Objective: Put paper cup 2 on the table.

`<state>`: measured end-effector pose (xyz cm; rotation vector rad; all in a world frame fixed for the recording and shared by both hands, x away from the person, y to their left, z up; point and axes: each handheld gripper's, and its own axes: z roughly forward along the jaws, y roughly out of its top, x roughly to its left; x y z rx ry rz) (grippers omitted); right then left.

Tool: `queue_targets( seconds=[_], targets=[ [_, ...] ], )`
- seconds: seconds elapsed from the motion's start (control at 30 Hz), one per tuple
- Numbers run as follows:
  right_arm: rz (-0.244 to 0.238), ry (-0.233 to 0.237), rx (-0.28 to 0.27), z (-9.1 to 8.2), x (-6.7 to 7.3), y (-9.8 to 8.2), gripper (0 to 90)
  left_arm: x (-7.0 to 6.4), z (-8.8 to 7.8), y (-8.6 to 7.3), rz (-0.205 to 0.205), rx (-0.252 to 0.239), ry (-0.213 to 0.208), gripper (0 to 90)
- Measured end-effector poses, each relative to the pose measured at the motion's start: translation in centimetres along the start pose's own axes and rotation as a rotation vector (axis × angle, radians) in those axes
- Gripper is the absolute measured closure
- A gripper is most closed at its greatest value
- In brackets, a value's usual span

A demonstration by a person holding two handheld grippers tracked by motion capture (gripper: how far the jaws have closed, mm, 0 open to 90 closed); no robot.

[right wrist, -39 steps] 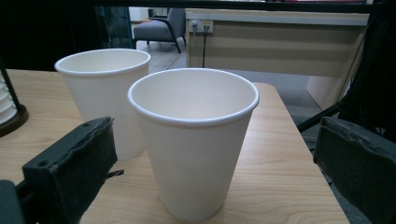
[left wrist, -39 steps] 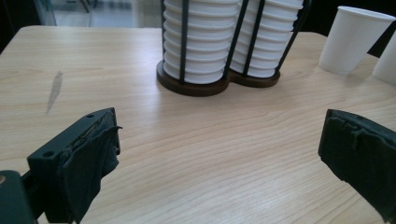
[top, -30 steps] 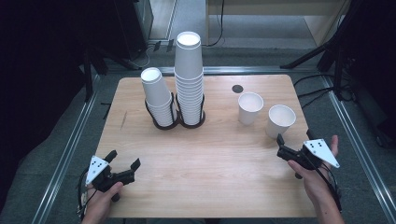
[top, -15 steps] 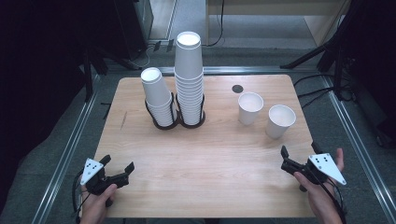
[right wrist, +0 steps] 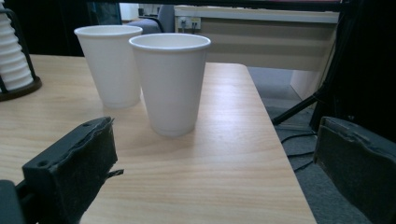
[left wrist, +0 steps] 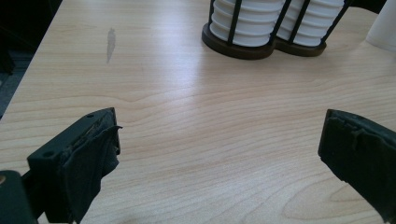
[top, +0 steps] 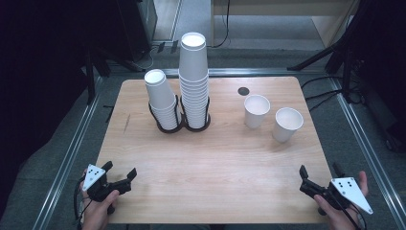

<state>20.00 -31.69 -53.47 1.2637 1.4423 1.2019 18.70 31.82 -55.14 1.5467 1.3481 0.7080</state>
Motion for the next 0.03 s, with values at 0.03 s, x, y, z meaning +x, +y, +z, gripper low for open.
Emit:
queue_targets(
  seconds=[0.03],
  targets=[
    [0.011, -0.001, 0.006, 0.07, -0.14, -0.07, 0.0, 0.0, 0.03, -0.02, -0.003, 0.0, -0.001, 0.0]
  ],
)
